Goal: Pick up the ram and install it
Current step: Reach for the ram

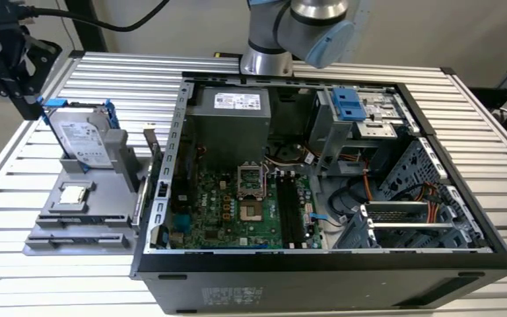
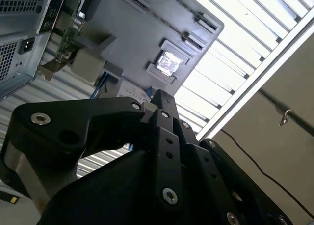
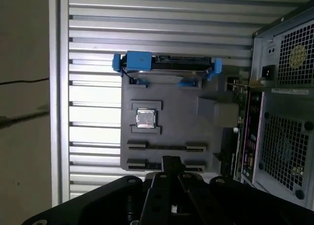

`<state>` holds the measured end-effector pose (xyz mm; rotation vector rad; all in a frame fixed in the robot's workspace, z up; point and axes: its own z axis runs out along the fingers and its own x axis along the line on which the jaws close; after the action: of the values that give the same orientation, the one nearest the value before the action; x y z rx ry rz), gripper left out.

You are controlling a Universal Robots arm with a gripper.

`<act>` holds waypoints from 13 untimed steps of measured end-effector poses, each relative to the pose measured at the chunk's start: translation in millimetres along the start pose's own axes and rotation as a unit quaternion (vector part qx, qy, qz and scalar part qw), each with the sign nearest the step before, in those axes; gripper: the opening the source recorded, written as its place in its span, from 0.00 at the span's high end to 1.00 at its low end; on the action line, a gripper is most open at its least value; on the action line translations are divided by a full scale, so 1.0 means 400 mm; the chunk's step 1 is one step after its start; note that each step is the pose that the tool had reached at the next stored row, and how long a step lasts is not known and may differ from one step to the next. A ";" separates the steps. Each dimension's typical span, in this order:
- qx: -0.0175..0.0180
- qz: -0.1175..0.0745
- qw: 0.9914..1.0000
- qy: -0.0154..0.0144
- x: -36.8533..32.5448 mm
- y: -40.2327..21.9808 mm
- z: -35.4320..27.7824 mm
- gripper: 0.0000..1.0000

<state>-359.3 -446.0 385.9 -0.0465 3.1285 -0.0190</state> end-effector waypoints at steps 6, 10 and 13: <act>0.000 -0.004 1.000 0.000 0.002 -0.025 0.003 1.00; 0.000 -0.006 1.000 0.000 0.005 -0.045 0.004 1.00; 0.000 -0.008 1.000 0.000 0.006 -0.062 0.006 1.00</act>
<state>-361.0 -470.9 383.9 -0.0707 3.1281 -0.0189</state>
